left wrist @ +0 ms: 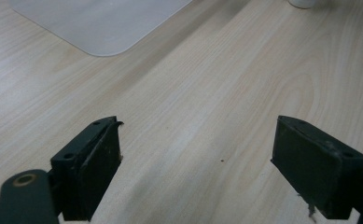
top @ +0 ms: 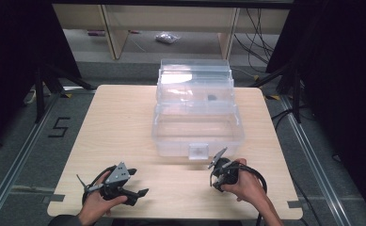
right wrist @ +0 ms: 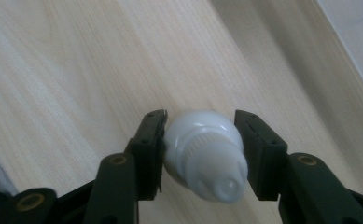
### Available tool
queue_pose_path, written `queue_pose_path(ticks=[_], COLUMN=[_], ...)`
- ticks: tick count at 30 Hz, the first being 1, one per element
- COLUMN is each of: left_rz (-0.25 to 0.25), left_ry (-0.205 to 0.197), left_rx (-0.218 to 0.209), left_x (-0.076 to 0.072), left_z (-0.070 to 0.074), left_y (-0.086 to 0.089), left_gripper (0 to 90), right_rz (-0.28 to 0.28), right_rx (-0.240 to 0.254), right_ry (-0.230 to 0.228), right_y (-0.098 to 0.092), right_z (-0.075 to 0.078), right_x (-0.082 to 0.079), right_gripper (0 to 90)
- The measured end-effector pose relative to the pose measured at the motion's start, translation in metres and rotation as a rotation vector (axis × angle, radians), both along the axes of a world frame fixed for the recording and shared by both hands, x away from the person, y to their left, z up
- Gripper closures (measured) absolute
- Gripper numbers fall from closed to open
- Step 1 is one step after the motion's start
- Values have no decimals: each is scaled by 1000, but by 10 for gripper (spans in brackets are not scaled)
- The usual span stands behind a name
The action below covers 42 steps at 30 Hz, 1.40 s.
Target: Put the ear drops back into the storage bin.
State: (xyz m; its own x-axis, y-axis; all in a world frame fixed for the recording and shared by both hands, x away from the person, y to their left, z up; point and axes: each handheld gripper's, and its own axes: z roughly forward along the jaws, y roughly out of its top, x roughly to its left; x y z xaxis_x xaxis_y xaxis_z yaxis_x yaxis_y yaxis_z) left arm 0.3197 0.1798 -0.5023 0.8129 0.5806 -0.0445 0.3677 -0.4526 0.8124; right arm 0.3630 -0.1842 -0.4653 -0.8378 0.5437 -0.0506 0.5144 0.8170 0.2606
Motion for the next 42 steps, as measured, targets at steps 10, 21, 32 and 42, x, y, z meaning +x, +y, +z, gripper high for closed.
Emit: queue_pose_path(ticks=[10,21,32,42], left_rz=[0,6,7,2], left_ry=[-3,-6,-6,-6], left_rx=[11,5,3,14], left_x=[0,0,0,1], left_z=[1,0,0,1], left_y=[1,1,1,1], left_gripper=[149,149,149,148], right_rz=[23,5,10,8], right_rx=[20,25,31,40], right_ry=[-10,-20,-22,-23], right_y=[-3,-11,-18,-18], right_z=[8,27,41,60], right_x=[2,5,13,16], right_gripper=[601,602,602,602])
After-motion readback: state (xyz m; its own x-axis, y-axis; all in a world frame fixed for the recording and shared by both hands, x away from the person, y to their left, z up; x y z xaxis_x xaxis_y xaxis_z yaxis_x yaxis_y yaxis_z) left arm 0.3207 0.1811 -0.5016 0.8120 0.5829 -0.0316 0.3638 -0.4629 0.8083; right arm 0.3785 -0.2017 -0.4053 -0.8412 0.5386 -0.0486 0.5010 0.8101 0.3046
